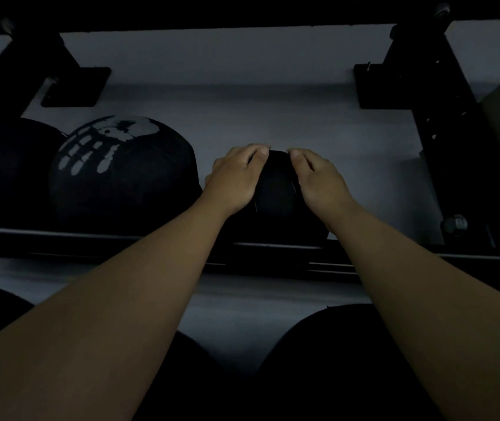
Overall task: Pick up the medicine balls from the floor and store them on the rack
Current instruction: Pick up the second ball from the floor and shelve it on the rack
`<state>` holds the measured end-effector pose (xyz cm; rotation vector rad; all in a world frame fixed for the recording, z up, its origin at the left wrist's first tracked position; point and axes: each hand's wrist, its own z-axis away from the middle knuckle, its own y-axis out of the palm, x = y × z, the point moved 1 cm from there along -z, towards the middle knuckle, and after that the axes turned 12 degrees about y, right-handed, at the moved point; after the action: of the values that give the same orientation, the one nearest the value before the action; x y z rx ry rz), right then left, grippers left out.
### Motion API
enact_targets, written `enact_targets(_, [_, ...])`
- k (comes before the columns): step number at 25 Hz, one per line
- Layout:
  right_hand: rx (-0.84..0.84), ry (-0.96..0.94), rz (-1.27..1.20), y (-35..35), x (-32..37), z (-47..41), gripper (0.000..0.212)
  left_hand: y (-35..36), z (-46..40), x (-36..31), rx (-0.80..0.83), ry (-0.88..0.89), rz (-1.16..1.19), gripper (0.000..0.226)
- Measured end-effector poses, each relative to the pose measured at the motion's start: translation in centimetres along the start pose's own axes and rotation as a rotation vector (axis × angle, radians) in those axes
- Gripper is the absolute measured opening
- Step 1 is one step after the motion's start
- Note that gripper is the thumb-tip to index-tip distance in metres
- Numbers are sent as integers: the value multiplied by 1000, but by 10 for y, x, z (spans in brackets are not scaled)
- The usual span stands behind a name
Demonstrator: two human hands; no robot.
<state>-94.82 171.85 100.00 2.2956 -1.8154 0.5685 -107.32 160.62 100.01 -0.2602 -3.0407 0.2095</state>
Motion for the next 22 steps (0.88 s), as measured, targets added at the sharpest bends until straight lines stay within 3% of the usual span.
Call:
enact_targets(5, [149,79,141,-4,3,3,60,-5,2,-10,132,-24,-78,58])
enact_targets(9, [302,199,271,-19,17,14,83,-17,-1,-17,318,-96,-146,63])
enact_targets(17, [277,240,408,-14,29,27,75,-16,12,-29,380,-189,-237,66])
enact_targets(22, [305,136,434,-42,26,52,71,-23,36,-49,394,-220,-255,67])
